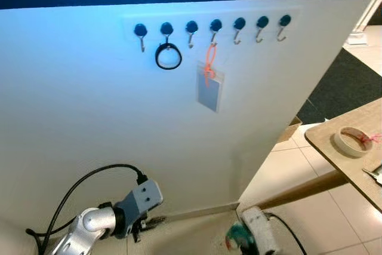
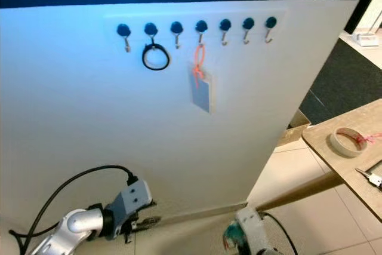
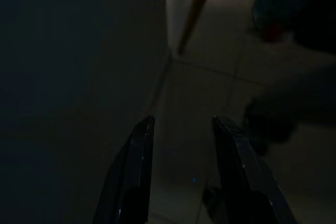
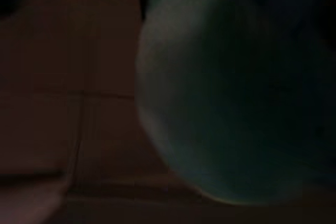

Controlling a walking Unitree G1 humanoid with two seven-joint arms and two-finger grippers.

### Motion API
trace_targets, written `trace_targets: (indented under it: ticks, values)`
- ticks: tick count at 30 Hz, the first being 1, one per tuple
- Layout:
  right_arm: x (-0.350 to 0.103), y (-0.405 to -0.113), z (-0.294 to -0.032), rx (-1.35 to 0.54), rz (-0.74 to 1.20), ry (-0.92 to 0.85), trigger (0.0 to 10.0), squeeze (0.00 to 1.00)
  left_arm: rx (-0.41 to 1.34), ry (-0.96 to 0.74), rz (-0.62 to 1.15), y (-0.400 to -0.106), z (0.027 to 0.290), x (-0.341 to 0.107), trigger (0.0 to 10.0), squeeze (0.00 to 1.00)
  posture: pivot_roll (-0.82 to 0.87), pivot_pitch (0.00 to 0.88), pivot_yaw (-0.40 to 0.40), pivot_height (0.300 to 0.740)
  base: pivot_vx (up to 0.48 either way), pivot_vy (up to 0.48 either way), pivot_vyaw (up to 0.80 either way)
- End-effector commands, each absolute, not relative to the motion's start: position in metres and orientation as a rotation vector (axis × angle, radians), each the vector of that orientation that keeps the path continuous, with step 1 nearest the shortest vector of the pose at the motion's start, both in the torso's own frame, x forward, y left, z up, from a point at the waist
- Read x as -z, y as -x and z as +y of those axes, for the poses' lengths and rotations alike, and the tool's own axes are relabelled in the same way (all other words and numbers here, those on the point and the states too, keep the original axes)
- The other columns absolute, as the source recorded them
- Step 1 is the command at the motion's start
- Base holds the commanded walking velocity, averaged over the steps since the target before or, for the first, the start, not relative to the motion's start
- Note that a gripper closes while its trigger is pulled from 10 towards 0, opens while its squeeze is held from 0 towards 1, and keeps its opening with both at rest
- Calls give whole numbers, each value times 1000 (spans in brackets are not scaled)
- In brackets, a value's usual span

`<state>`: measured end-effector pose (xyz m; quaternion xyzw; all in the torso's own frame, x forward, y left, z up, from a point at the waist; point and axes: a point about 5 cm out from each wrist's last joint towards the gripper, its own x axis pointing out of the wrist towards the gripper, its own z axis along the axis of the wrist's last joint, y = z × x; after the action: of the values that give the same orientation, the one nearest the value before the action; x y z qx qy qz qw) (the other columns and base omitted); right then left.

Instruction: Hang keys on a hook

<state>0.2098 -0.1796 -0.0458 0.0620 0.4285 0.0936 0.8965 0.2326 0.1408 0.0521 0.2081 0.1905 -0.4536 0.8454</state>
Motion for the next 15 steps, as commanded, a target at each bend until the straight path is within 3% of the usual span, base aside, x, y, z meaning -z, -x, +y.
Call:
trace_targets:
  ticks: [1,8,15]
  values:
    - [45,-211,-182,-121,876,-223,0,0,954,-430,397,-228,133,-49,10000,0,48,115,-23,740,0,0,0]
    - [-16,-256,-168,-47,421,-58,0,0,812,-335,235,-240,112,-62,10000,0,37,105,-17,740,0,0,0]
    - [-44,-265,-153,-84,267,3,0,0,771,-280,158,-245,105,-74,10000,0,37,102,-20,740,0,0,0]
